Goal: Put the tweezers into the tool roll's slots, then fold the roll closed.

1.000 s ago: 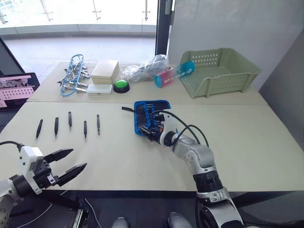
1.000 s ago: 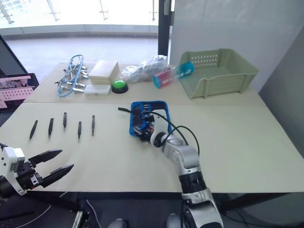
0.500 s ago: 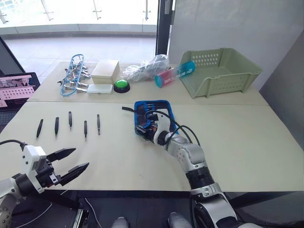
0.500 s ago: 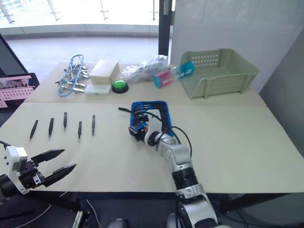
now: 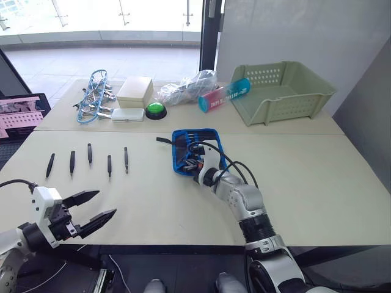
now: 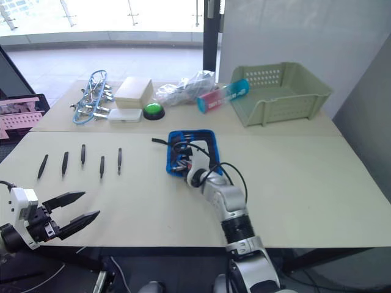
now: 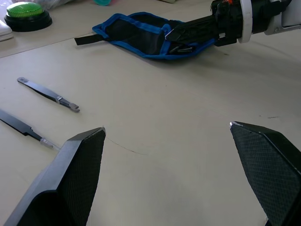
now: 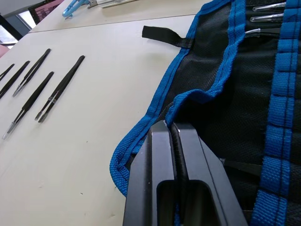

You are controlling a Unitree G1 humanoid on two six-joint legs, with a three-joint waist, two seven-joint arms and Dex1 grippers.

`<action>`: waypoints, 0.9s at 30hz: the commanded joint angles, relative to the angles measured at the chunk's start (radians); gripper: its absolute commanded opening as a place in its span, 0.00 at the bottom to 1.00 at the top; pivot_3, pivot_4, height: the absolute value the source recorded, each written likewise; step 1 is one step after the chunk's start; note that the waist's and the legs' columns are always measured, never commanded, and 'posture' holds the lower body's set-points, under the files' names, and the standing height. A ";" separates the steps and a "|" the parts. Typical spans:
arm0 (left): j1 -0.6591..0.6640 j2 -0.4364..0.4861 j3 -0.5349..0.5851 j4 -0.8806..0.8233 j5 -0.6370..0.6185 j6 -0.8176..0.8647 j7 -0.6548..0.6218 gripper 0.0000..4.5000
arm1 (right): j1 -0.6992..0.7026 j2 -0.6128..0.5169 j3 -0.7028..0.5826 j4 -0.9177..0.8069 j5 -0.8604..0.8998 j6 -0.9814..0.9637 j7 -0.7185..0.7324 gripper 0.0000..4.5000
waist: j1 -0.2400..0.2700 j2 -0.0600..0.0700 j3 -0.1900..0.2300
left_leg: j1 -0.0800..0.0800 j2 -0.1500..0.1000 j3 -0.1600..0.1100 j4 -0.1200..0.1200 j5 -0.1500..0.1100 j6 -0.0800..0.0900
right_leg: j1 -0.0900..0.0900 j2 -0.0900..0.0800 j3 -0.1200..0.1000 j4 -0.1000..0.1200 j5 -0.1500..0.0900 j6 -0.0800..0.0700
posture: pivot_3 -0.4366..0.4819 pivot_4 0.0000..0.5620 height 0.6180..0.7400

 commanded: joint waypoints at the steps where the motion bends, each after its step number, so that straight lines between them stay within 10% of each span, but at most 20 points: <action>1: -0.008 0.007 0.007 -0.026 -0.004 -0.008 0.009 1.00 | -0.017 -0.001 0.044 -0.049 -0.017 -0.038 0.050 0.00 | -0.001 0.000 0.000 | 0.000 0.000 0.000 0.000 0.000 0.000 | 0.000 0.000 0.000 0.000 0.000 0.000 | 0.48 0.27 1.00; 17: -0.218 0.054 -0.136 0.142 0.093 -0.068 -0.025 1.00 | 0.182 -0.453 0.384 -0.506 -0.180 -0.179 0.489 0.00 | 0.006 0.000 0.000 | -0.001 0.000 0.000 0.000 0.000 0.000 | 0.000 0.000 -0.001 -0.002 0.000 0.000 | 0.48 0.27 1.00; 27: -0.770 0.071 -0.458 0.577 0.313 -0.316 -0.270 1.00 | 0.248 -0.656 0.425 -0.644 -0.261 -0.289 0.645 0.00 | 0.029 -0.001 0.000 | -0.003 -0.001 -0.002 0.003 0.000 0.000 | 0.002 0.000 -0.003 -0.004 0.000 0.000 | 0.48 0.27 1.00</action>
